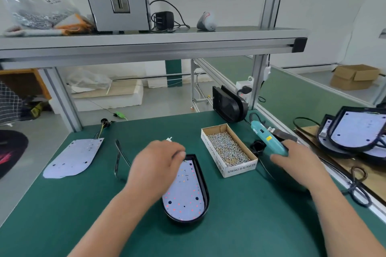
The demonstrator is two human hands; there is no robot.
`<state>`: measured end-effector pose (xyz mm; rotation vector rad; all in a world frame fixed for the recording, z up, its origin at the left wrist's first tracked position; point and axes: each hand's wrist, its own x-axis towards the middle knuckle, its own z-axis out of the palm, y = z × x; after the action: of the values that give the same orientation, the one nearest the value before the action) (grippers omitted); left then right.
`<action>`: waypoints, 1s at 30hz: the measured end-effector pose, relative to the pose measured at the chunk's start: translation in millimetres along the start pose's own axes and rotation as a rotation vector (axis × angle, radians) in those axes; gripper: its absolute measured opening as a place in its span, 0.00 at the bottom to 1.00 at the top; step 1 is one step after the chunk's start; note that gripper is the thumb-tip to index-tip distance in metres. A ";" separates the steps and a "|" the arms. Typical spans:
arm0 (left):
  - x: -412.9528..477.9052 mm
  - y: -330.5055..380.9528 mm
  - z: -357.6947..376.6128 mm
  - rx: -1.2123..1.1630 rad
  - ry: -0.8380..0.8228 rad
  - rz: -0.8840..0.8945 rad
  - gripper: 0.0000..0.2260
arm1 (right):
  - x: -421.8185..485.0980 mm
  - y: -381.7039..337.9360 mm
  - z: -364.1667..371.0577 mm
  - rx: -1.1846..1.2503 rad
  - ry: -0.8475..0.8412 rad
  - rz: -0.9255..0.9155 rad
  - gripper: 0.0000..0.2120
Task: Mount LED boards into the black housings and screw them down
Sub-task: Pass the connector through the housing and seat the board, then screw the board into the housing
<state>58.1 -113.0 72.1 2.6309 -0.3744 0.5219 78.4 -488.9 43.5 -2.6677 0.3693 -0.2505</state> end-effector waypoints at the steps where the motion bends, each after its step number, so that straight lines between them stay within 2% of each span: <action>1: 5.4 10.0 7.6 0.018 -0.052 0.054 0.09 | 0.6 0.8 -1.1 0.117 0.006 -0.003 0.11; 4: 30.1 40.8 31.9 0.080 -0.177 0.205 0.11 | -0.4 -2.2 -4.6 0.608 -0.021 -0.010 0.13; 7: 61.2 67.5 58.1 0.135 -0.259 0.267 0.10 | -3.1 -10.9 0.9 1.178 -0.133 0.041 0.10; 10: 83.1 87.5 80.8 0.201 -0.415 0.280 0.09 | -6.4 -21.9 9.1 1.504 -0.245 0.091 0.12; 13: 91.6 97.4 92.4 0.273 -0.542 0.294 0.05 | -7.0 -25.6 10.3 1.568 -0.300 0.081 0.10; 17: 97.0 97.5 94.5 0.222 -0.590 0.259 0.06 | -5.3 -25.8 9.1 1.565 -0.284 0.097 0.09; 30: 90.7 91.8 91.0 0.089 -0.526 0.219 0.10 | -5.7 -29.6 13.2 1.540 -0.267 0.051 0.10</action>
<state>135.3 -250.7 66.3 2.8033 -0.8210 -0.1080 82.5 -456.2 44.1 -1.1426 0.0587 -0.0759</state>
